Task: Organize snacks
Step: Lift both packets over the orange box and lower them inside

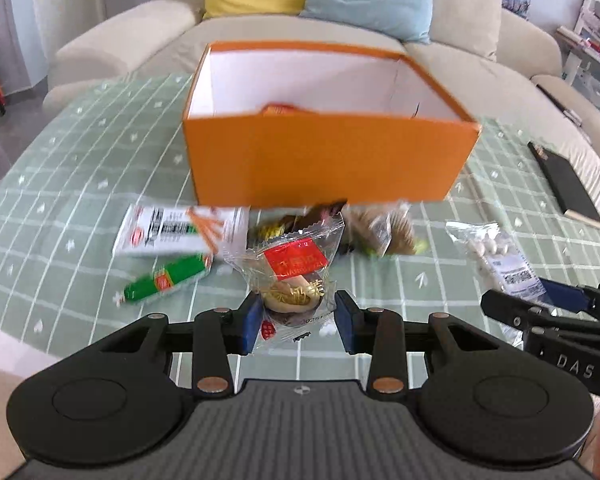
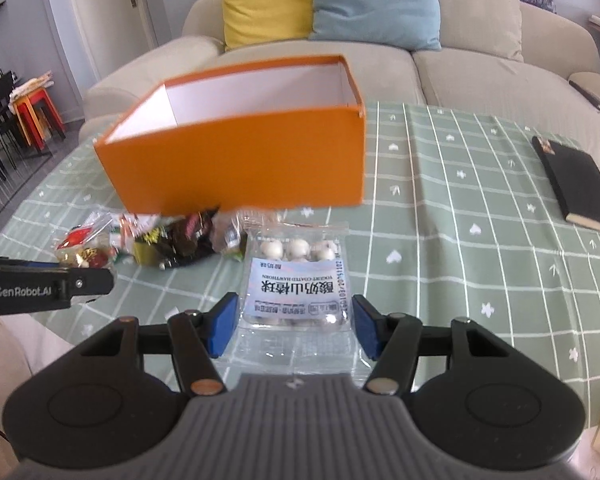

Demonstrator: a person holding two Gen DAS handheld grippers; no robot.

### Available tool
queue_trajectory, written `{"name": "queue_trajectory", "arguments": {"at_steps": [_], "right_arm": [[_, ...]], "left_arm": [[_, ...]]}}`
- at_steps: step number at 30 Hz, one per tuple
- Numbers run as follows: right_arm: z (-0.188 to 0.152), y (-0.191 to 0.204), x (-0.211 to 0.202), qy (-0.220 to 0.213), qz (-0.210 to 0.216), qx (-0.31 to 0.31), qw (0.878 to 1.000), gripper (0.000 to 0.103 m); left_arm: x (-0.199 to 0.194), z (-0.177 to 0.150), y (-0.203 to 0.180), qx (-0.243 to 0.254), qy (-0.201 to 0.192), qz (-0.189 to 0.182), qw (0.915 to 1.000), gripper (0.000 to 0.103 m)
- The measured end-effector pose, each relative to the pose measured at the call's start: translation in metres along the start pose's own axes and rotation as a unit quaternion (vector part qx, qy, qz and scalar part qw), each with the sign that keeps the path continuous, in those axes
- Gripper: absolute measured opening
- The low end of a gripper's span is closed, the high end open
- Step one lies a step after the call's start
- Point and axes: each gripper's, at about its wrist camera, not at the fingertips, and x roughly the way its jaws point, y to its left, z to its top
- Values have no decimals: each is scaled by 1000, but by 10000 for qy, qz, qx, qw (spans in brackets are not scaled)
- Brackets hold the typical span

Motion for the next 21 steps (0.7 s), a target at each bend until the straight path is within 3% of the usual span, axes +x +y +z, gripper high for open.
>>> {"name": "queue_trajectory", "arguments": {"at_steps": [21], "right_arm": [[113, 3, -25, -1111, 126, -183, 9936, 59]], "left_arm": [[-21, 104, -23, 531, -1011, -8, 9935, 43]]}}
